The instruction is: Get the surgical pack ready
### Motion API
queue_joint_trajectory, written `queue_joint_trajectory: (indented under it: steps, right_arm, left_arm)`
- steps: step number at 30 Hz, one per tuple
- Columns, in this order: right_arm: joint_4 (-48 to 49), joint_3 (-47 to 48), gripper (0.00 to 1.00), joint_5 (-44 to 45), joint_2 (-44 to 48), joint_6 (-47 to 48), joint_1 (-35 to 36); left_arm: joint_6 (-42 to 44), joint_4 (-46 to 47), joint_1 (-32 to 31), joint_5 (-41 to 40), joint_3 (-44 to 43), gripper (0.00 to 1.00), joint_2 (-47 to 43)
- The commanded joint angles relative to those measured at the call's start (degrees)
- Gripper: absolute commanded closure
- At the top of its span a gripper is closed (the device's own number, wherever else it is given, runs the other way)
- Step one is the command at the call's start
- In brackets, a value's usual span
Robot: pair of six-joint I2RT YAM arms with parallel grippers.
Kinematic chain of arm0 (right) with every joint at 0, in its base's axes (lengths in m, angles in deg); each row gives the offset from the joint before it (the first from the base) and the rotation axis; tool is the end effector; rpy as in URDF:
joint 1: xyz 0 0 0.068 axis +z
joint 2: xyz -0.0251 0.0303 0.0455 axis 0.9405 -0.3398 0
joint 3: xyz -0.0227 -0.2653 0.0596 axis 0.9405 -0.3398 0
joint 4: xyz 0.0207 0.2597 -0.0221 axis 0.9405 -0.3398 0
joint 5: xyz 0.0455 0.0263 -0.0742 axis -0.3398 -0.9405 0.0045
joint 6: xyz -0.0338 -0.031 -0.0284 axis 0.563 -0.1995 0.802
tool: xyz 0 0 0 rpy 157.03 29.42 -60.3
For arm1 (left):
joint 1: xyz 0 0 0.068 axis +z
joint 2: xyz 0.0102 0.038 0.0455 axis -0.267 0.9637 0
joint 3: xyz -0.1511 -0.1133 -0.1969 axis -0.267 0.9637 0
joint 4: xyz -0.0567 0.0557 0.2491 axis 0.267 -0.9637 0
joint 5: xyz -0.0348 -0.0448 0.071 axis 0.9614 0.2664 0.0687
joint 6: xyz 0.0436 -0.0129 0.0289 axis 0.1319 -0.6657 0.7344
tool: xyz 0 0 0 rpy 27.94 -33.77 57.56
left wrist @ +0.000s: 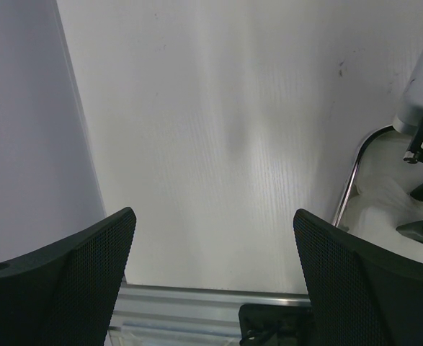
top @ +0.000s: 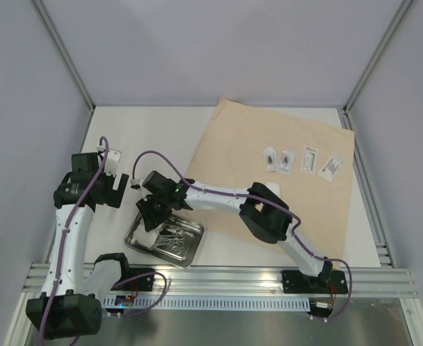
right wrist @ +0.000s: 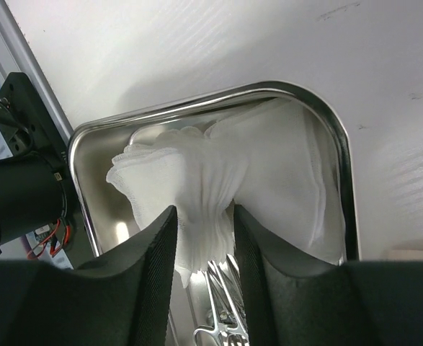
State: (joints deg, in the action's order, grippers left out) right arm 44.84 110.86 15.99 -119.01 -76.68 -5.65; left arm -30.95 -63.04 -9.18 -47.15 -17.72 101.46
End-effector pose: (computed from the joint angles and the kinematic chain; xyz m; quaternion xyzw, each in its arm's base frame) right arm 0.2067 0.4623 0.1657 -0.3989 0.8469 0.3339 0.1103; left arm 0.1700 0.0216 0.3045 0.0858 0.9433 0.1044 0.3031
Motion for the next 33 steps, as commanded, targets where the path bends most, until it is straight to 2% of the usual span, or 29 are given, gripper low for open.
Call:
queue_joint_trajectory:
  steps: [1, 9, 15, 18, 21, 22, 23, 26, 28, 33]
  right_arm:
    - [-1.31, 3.60, 0.60, 1.96, 1.99, 1.68, 0.29]
    - [-1.06, 0.44, 0.42, 5.74, 10.07, 1.24, -2.26]
    - [-0.26, -6.32, 0.40, 6.88, 18.94, 0.19, -5.68]
    - [-0.35, -14.39, 0.42, 10.03, 26.49, -1.73, -9.98]
    - [-0.09, -26.52, 0.47, 11.72, 35.37, -4.81, -18.93]
    - [0.17, -30.37, 0.50, 11.64, 37.57, -6.83, -25.23]
    - [0.09, -36.24, 0.56, 11.37, 41.42, -7.80, -28.60]
    - [-0.87, -46.02, 0.59, 11.46, 47.06, -7.29, -40.82]
    - [-0.79, -49.56, 0.59, 10.15, 48.66, -5.89, -48.97]
    - [0.97, -56.51, 0.60, 7.69, 49.37, -2.46, -60.51]
  left_arm:
    - [-0.38, 0.71, -0.15, 0.43, -0.04, 0.00, -1.03]
    - [-0.55, 0.71, -0.15, 0.69, -0.56, 0.00, -0.85]
    - [-0.38, 0.36, -0.15, 0.95, -0.74, 0.00, -0.76]
    - [-0.29, 0.10, -0.15, 0.95, -0.83, 0.00, -0.94]
    - [-0.02, -0.17, -0.15, 1.57, -0.92, 0.00, -0.94]
    - [0.06, -0.17, -0.15, 1.83, -0.83, 0.00, -0.94]
    - [0.06, -0.17, -0.15, 2.27, -0.83, 0.00, -0.76]
    - [0.24, -0.17, -0.15, 2.71, -0.92, 0.00, -0.76]
    - [0.33, -0.17, -0.15, 2.89, -0.92, 0.00, -0.67]
    - [0.59, -0.43, -0.15, 3.50, -1.00, 0.00, -0.67]
